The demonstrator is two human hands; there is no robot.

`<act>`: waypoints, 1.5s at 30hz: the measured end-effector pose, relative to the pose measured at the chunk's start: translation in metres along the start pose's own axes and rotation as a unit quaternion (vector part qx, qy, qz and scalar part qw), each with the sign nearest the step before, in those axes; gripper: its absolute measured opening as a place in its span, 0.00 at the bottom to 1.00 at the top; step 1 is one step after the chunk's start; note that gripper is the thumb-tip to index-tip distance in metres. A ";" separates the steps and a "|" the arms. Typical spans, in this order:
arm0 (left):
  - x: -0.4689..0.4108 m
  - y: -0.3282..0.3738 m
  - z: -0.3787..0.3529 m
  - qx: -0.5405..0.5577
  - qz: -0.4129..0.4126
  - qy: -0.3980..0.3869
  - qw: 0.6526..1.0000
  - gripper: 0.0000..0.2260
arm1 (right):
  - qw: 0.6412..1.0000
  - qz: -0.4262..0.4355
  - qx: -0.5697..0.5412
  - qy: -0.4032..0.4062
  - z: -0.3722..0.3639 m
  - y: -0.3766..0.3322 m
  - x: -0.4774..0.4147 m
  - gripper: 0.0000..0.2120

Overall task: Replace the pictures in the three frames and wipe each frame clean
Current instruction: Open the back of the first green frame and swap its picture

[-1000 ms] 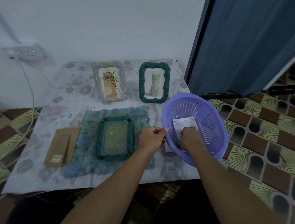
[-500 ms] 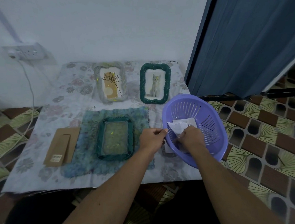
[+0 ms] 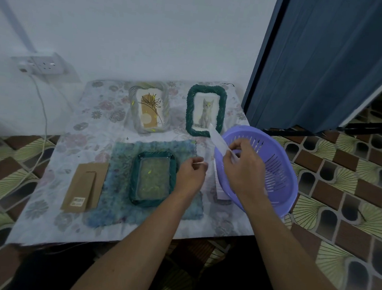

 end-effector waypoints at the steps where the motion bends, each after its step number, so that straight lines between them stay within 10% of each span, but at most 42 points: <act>1: -0.001 -0.001 0.006 0.029 0.002 -0.001 1.000 0.10 | 1.000 0.012 -0.014 0.004 -0.002 -0.011 0.002 0.04; 8: -0.001 -0.030 0.062 0.245 0.097 0.004 0.965 0.07 | 0.981 -0.086 -0.169 -0.041 -0.056 -0.048 0.018 0.09; 17: -0.001 -0.072 0.154 0.045 0.059 0.102 0.992 0.05 | 0.927 -0.258 -0.222 -0.156 -0.148 -0.035 0.055 0.07; 27: -0.023 -0.064 0.188 -0.228 -0.053 0.119 0.965 0.11 | 0.928 -0.276 -0.045 -0.247 -0.199 -0.013 0.068 0.06; 45: -0.028 -0.064 0.178 -0.295 -0.082 0.134 0.942 0.12 | 0.942 -0.234 0.040 -0.237 -0.201 -0.006 0.060 0.14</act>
Point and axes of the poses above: each hand's wrist, its own x-axis away from the middle knuckle, its own z-axis out of the back of the hand, y = z × x, the point moved 8 cm from there along -x, towards the middle knuckle, and after that the axes turned 2 degrees about y, right-handed, at the moved point
